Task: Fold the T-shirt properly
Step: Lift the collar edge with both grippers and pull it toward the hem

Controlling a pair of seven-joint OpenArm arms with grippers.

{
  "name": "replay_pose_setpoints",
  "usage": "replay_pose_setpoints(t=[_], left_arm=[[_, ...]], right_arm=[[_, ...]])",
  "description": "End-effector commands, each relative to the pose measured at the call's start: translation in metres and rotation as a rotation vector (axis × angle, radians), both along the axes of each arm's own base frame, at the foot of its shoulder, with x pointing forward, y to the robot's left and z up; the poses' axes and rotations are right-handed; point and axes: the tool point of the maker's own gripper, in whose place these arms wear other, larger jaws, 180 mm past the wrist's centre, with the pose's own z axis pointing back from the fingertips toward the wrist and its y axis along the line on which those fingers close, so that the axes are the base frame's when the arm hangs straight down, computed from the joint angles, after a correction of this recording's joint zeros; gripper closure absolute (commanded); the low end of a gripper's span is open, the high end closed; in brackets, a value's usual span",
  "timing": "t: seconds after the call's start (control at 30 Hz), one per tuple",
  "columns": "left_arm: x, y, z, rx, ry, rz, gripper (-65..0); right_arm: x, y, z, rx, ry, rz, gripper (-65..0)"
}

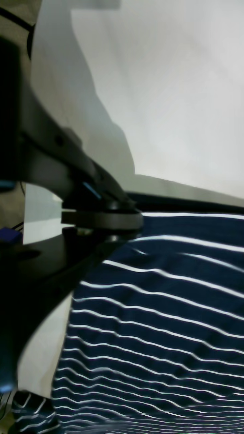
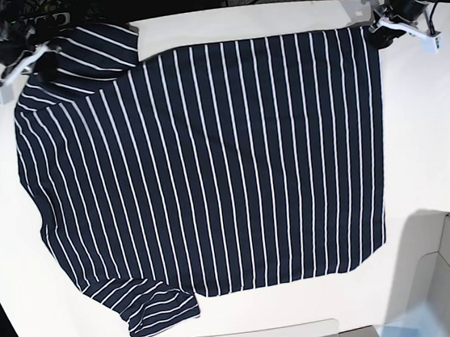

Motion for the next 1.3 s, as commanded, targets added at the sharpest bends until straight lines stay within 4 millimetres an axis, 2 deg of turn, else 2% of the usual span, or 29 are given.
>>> replay_pose_setpoints(t=[0.0, 0.23, 0.33, 0.43, 0.63, 0.97, 1.07, 1.27], left_arm=[[-0.001, 0.007, 0.008, 0.019, -0.017, -0.001, 0.0], [-0.006, 0.022, 0.021, 0.060, -0.034, 0.027, 0.0], [0.003, 0.019, 0.034, 0.083, -0.075, 0.006, 0.0], [0.009, 0.015, 0.038, 0.083, -0.091, -0.007, 0.0], [0.038, 0.015, 0.050, 0.085, -0.169, -0.001, 0.0], [0.088, 0.010, 0.074, 0.070, -0.274, -0.024, 0.0], [0.100, 0.013, 0.070, 0.064, -0.250, 0.022, 0.0], [0.135, 0.003, 0.070, 0.102, -0.253, -0.003, 0.0]], right_arm=[[0.002, -0.004, 0.012, -0.020, -0.032, 0.009, 0.0], [0.000, -0.020, 0.036, -0.059, -0.082, -0.018, 0.0], [0.002, -0.020, 0.039, -0.056, -0.092, -0.019, 0.0], [0.014, -0.020, 0.043, -0.057, -0.125, -0.017, 0.0], [0.037, -0.019, 0.053, -0.072, -0.171, 0.021, 0.0], [0.076, -0.005, 0.048, -0.213, -0.187, 0.132, 0.0], [0.090, 0.002, 0.051, -0.234, -0.209, 0.161, 0.0], [0.118, 0.010, 0.055, -0.271, -0.239, 0.210, 0.0]])
